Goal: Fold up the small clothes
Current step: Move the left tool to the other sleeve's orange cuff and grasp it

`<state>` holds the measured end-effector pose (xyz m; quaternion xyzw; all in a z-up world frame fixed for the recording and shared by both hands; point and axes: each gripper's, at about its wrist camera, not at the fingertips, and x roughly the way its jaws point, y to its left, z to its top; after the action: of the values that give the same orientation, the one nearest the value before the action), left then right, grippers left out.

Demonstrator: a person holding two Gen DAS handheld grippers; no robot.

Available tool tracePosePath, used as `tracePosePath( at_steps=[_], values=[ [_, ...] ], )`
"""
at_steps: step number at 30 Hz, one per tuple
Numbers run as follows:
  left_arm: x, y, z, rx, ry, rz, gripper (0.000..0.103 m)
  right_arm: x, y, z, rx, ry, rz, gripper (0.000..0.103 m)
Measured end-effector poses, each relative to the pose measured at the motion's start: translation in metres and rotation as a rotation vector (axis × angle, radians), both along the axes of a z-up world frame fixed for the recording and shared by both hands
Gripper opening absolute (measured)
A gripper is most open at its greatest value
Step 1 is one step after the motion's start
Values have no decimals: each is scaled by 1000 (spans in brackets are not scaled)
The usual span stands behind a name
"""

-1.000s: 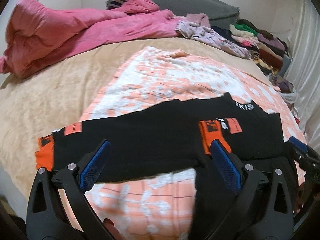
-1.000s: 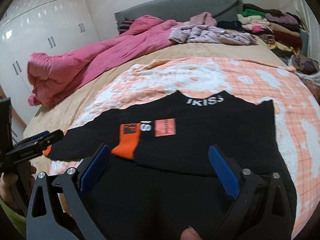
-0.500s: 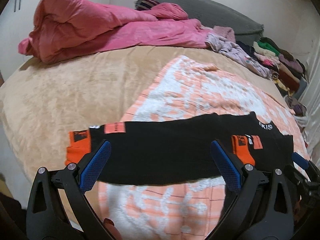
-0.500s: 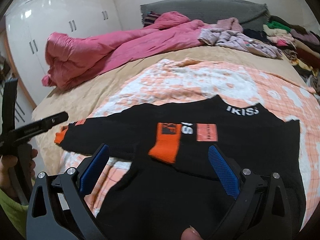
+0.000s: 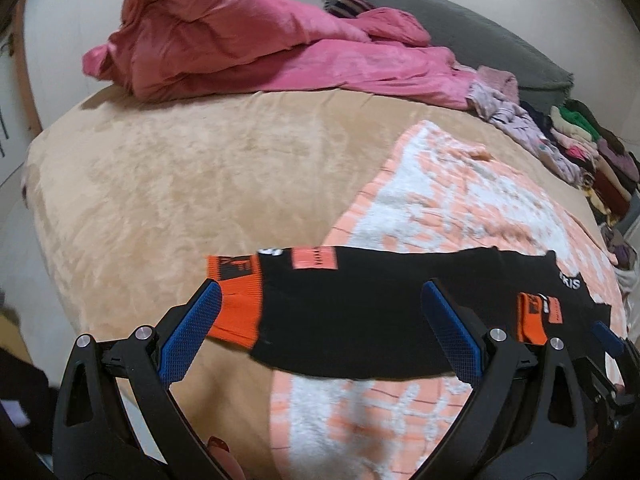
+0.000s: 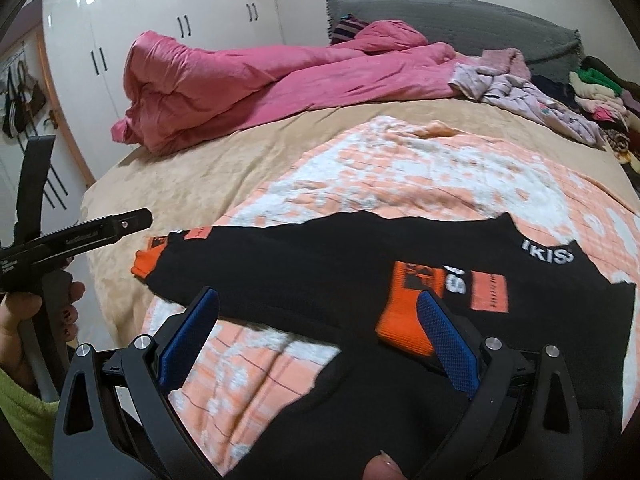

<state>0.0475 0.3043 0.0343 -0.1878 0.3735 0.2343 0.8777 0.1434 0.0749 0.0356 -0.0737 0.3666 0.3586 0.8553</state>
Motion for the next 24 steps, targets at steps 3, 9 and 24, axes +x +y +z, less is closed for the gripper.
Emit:
tracePosePath(
  at_steps=[3, 9, 24],
  values=[
    [-2, 9, -5, -9, 8, 19, 93, -1, 14, -5, -11, 4, 21, 99],
    [1, 21, -21, -45, 34, 34, 93, 0, 33, -14, -26, 12, 51, 99],
    [10, 41, -66, -108, 80, 98, 93, 13, 39, -43, -36, 47, 21, 99]
  ],
)
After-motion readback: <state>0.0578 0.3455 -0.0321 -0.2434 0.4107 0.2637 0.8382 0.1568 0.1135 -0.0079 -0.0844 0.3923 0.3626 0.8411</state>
